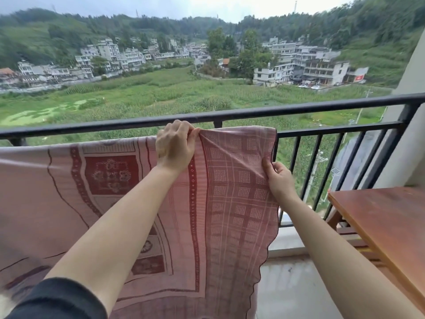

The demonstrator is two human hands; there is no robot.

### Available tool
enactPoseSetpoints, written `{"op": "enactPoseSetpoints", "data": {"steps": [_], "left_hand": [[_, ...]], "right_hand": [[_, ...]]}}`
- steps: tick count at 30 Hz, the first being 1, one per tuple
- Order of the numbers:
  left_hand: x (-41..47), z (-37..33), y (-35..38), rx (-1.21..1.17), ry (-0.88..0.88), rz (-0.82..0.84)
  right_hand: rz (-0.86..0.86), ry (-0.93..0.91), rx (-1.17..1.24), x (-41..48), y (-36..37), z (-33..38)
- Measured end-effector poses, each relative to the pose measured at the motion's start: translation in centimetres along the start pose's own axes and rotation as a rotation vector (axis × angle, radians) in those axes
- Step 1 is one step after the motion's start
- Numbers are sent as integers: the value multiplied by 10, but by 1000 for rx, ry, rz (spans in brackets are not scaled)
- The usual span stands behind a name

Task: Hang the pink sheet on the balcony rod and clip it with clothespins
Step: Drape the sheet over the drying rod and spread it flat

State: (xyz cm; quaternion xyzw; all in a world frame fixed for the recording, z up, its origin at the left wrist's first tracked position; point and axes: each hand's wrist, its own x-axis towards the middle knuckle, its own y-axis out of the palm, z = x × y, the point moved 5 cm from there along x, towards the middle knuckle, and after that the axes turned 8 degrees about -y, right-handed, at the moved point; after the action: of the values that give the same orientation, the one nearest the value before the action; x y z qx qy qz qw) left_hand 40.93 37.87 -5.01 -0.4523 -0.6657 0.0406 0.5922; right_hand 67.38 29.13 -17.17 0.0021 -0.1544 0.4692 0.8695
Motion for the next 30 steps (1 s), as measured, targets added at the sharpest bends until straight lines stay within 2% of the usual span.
{"op": "enactPoseSetpoints", "data": {"steps": [2, 5, 9, 13, 15, 17, 19, 22, 26, 30], "left_hand": [[-3, 7, 0, 95, 40, 19], [-3, 32, -5, 255, 30, 61], [0, 50, -12, 362, -48, 103], [0, 51, -8, 370, -62, 142], [-2, 52, -6, 371, -86, 139], [-7, 59, -9, 368, -149, 103], [-14, 72, -13, 374, -183, 97], [-19, 89, -16, 393, -98, 106], [-19, 141, -41, 350, -274, 49], [-25, 205, -76, 420, -208, 132]], "right_hand": [[-111, -127, -285, 1, 2, 10], [-197, -286, -341, 1, 10, 30], [-200, -364, -422, -3, 23, 50], [-413, -757, -617, -8, 28, 91], [-303, -887, -757, 2, 42, 110], [-117, -881, -920, 13, 58, 113], [-57, -802, -1004, 21, 63, 109], [-142, -714, -982, 26, 70, 108], [-206, -622, -954, 22, 80, 105], [-273, -543, -974, 17, 84, 111]]}}
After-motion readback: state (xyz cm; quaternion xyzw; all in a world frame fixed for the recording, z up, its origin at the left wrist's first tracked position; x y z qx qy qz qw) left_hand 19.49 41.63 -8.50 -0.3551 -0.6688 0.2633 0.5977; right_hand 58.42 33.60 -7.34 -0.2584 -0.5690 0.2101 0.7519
